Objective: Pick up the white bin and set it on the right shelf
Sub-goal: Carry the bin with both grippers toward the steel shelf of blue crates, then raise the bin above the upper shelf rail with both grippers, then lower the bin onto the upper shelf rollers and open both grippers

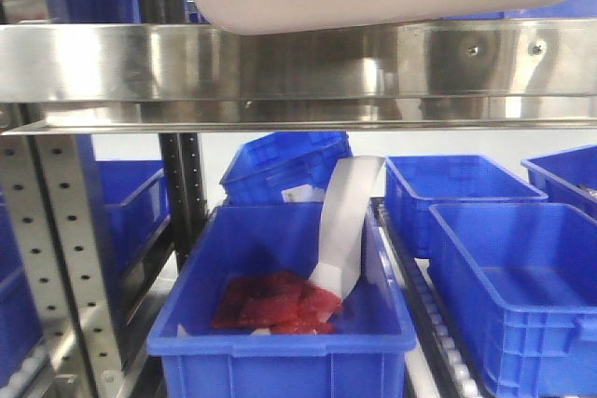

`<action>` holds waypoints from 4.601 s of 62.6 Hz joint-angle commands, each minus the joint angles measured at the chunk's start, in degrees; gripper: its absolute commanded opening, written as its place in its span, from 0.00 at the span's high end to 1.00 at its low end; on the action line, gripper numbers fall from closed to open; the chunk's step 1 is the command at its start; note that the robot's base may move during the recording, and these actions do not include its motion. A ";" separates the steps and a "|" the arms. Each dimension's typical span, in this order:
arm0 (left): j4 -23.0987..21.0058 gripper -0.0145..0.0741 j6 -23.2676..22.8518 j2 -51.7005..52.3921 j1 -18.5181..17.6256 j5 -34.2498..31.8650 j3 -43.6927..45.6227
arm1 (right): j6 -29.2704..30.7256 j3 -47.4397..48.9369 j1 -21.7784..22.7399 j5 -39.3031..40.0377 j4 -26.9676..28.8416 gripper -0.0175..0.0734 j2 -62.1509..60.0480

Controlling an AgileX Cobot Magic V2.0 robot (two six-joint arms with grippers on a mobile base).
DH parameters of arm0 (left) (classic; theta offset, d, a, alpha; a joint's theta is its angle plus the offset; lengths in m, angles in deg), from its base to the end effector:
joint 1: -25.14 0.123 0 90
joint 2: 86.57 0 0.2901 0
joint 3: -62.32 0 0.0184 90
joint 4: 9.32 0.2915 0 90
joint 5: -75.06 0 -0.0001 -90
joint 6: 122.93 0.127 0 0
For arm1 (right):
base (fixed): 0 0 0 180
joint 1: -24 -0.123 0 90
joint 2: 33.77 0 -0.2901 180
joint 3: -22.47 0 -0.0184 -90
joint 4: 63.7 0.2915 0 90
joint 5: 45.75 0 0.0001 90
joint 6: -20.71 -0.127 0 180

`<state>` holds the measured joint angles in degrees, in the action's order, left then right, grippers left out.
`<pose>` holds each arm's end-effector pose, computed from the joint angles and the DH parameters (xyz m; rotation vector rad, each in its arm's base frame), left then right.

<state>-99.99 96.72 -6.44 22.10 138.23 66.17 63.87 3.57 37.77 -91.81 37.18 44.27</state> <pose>0.3920 -0.1343 0.3918 0.1679 1.8714 -1.5860 0.3331 0.0109 0.3964 0.4025 1.6094 1.2421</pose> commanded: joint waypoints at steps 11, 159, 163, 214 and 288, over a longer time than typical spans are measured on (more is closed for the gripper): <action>-2.09 0.98 2.85 2.88 -2.37 11.48 1.90 | -0.06 2.38 -1.45 -8.73 7.94 0.74 -2.29; -5.58 0.98 3.08 2.88 -2.37 8.42 1.90 | -0.06 2.38 -1.45 -7.80 7.94 0.74 -1.98; -5.82 0.98 3.67 2.88 -2.37 7.25 1.90 | -0.06 2.38 -1.45 -7.60 7.94 0.74 -1.52; -0.13 0.30 7.47 2.88 -2.37 2.14 1.90 | 8.74 2.38 -1.45 -8.64 7.79 0.10 5.09; 24.27 0.38 13.28 7.48 -2.37 1.78 13.90 | 40.52 2.38 -1.45 2.33 2.61 0.23 -1.93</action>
<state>-71.98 110.44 -3.15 20.30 138.74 77.88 104.60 3.75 36.27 -85.61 37.13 46.13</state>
